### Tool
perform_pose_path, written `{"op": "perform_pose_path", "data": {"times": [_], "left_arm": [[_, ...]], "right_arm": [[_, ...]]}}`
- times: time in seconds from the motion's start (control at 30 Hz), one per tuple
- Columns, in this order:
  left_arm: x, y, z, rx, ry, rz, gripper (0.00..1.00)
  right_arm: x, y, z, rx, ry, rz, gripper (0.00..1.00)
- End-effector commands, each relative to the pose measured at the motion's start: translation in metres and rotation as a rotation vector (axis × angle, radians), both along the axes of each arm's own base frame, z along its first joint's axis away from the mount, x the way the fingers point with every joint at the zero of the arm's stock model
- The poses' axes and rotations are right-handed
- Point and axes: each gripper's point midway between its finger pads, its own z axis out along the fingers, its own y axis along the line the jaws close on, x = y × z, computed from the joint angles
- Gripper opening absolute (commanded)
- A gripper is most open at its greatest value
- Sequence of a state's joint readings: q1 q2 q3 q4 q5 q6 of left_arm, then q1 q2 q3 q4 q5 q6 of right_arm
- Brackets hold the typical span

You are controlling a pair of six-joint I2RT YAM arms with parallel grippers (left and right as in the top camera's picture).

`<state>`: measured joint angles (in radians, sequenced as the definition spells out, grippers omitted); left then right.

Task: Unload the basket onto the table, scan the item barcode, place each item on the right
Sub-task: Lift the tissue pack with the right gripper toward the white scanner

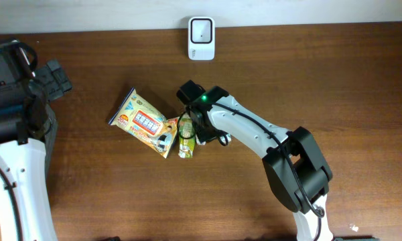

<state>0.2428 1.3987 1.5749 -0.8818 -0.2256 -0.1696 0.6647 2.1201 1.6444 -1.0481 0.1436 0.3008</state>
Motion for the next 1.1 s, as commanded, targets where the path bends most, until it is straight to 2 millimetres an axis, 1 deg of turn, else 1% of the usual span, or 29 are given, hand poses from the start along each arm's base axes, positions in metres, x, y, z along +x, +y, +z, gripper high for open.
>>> {"op": "perform_pose_path", "data": {"times": [0.0, 0.03, 0.07, 0.1, 0.13, 0.17, 0.2, 0.23, 0.27, 0.33, 0.4, 0.43, 0.47, 0.5, 0.6, 0.67, 0.7, 0.73, 0.77, 0.8, 0.83, 0.87, 0.93, 0.97, 1.0, 1.03, 1.07], "left_arm": [[-0.002, 0.002, 0.009, 0.014, -0.020, 0.005, 0.99], [-0.002, 0.002, 0.009, 0.014, -0.020, 0.005, 0.99], [-0.002, 0.002, 0.009, 0.014, -0.020, 0.005, 0.99], [-0.002, 0.002, 0.009, 0.014, -0.020, 0.005, 0.99], [-0.002, 0.002, 0.009, 0.014, -0.020, 0.005, 0.99], [-0.002, 0.002, 0.009, 0.014, -0.020, 0.005, 0.99], [-0.002, 0.002, 0.009, 0.014, -0.020, 0.005, 0.99], [-0.002, 0.002, 0.009, 0.014, -0.020, 0.005, 0.99], [-0.002, 0.002, 0.009, 0.014, -0.020, 0.005, 0.99], [-0.002, 0.002, 0.009, 0.014, -0.020, 0.005, 0.99], [-0.002, 0.002, 0.009, 0.014, -0.020, 0.005, 0.99], [-0.002, 0.002, 0.009, 0.014, -0.020, 0.005, 0.99], [-0.002, 0.002, 0.009, 0.014, -0.020, 0.005, 0.99], [-0.002, 0.002, 0.009, 0.014, -0.020, 0.005, 0.99], [-0.002, 0.002, 0.009, 0.014, -0.020, 0.005, 0.99], [-0.002, 0.002, 0.009, 0.014, -0.020, 0.005, 0.99], [-0.002, 0.002, 0.009, 0.014, -0.020, 0.005, 0.99], [-0.002, 0.002, 0.009, 0.014, -0.020, 0.005, 0.99], [-0.002, 0.002, 0.009, 0.014, -0.020, 0.005, 0.99], [-0.002, 0.002, 0.009, 0.014, -0.020, 0.005, 0.99], [-0.002, 0.002, 0.009, 0.014, -0.020, 0.005, 0.99], [-0.002, 0.002, 0.009, 0.014, -0.020, 0.005, 0.99], [-0.002, 0.002, 0.009, 0.014, -0.020, 0.005, 0.99], [-0.002, 0.002, 0.009, 0.014, -0.020, 0.005, 0.99], [-0.002, 0.002, 0.009, 0.014, -0.020, 0.005, 0.99], [-0.002, 0.002, 0.009, 0.014, -0.020, 0.005, 0.99], [-0.002, 0.002, 0.009, 0.014, -0.020, 0.005, 0.99]], "right_arm": [[-0.012, 0.026, 0.004, 0.154, 0.092, 0.039, 0.28], [-0.002, 0.038, 0.031, 0.279, 0.085, 0.050, 0.31], [0.012, 0.033, 0.058, 0.334, 0.044, 0.025, 0.33], [0.020, 0.026, 0.072, 0.352, 0.022, 0.005, 0.38], [0.037, 0.001, 0.092, 0.379, -0.007, -0.052, 0.50], [0.043, -0.016, 0.094, 0.408, 0.009, -0.032, 0.54], [0.047, -0.032, 0.088, 0.439, 0.041, -0.013, 0.56], [0.048, -0.041, 0.082, 0.464, 0.064, 0.012, 0.56], [0.048, -0.052, 0.066, 0.500, 0.112, 0.052, 0.55], [0.043, -0.054, 0.038, 0.522, 0.193, 0.104, 0.47], [0.026, -0.046, 0.013, 0.535, 0.294, 0.174, 0.46], [0.021, -0.046, 0.000, 0.526, 0.336, 0.174, 0.46], [0.018, -0.046, -0.008, 0.522, 0.359, 0.167, 0.46], [0.013, -0.048, -0.016, 0.520, 0.388, 0.157, 0.43], [0.000, -0.045, -0.024, 0.548, 0.440, 0.141, 0.32], [-0.004, -0.045, -0.033, 0.551, 0.443, 0.140, 0.23], [-0.004, -0.044, -0.036, 0.562, 0.437, 0.139, 0.09], [-0.003, -0.044, -0.036, 0.565, 0.431, 0.140, 0.04], [-0.002, -0.044, -0.036, 0.567, 0.430, 0.137, 0.04], [0.000, -0.041, -0.030, 0.601, 0.433, 0.119, 0.04], [0.002, -0.034, -0.012, 0.684, 0.442, 0.102, 0.04], [0.005, -0.031, 0.004, 0.732, 0.438, 0.093, 0.04], [0.016, -0.030, 0.050, 0.853, 0.409, 0.077, 0.04], [0.026, -0.032, 0.088, 0.946, 0.366, 0.063, 0.04], [0.033, -0.031, 0.111, 1.021, 0.327, 0.066, 0.04], [0.039, -0.029, 0.130, 1.097, 0.299, 0.072, 0.04], [0.049, -0.025, 0.166, 1.266, 0.241, 0.118, 0.04]]}}
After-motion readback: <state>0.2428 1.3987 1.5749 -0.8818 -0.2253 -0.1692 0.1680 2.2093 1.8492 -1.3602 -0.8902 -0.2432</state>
